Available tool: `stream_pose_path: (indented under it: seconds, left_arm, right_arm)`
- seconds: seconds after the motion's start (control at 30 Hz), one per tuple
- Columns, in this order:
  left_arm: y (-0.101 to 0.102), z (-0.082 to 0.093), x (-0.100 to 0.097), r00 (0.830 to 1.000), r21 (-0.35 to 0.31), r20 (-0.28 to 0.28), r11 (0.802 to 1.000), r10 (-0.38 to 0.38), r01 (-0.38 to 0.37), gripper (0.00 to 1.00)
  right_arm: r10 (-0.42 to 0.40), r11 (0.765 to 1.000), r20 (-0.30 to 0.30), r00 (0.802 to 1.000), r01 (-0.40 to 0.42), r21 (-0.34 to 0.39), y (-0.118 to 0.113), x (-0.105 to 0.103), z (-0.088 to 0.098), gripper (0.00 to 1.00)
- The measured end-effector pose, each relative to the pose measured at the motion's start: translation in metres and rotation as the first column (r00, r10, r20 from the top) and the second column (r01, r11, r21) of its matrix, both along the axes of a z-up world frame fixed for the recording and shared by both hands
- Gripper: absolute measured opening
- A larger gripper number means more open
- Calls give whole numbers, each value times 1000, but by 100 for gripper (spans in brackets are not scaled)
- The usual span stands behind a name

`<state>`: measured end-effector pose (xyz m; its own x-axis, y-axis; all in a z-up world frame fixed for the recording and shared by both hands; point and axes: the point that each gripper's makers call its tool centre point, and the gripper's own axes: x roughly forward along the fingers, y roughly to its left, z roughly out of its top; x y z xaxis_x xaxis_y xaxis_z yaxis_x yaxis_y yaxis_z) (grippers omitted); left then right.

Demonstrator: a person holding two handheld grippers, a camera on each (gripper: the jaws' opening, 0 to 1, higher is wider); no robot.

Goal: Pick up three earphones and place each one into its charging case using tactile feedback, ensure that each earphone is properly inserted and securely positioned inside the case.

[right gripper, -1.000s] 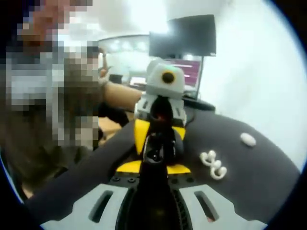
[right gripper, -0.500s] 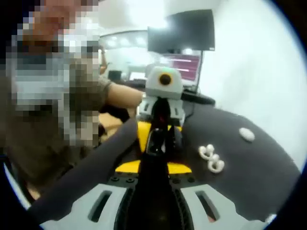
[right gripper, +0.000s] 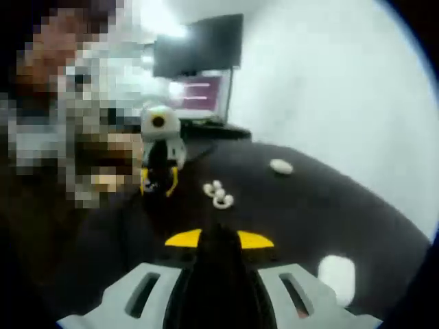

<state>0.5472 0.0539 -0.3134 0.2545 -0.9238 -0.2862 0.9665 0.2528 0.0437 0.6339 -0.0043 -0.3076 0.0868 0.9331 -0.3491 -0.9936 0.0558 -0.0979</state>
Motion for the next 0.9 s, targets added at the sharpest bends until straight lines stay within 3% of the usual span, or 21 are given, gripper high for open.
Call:
stream_pose_path:
  seconds: [0.27,0.37,0.5,0.6,0.73,0.8,0.9]
  left_arm:
    - [2,0,9,999,1,10,999,34,-34,14]
    - [4,0,10,999,-1,6,999,42,-42,14]
    - [5,1,12,999,-2,8,999,48,-48,14]
    - [7,1,13,999,-4,-1,999,53,-53,15]
    - [8,1,15,998,-3,0,998,61,-61,15]
    - [9,1,16,998,-1,0,998,63,-63,15]
    - [9,1,17,998,1,2,998,66,-66,15]
  right_arm:
    - [-58,998,-73,996,58,1,8,7,-8,19]
    - [-61,998,-46,997,61,2,13,8,-12,13]
    - [-59,998,-59,996,60,3,13,7,-9,13]
    - [-66,998,-6,998,66,18,15,4,6,13]
    - [-35,997,49,998,32,73,20,-18,41,12]
    - [17,999,94,995,-21,38,25,-37,53,12]
    - [87,992,184,979,-68,-103,33,-59,56,12]
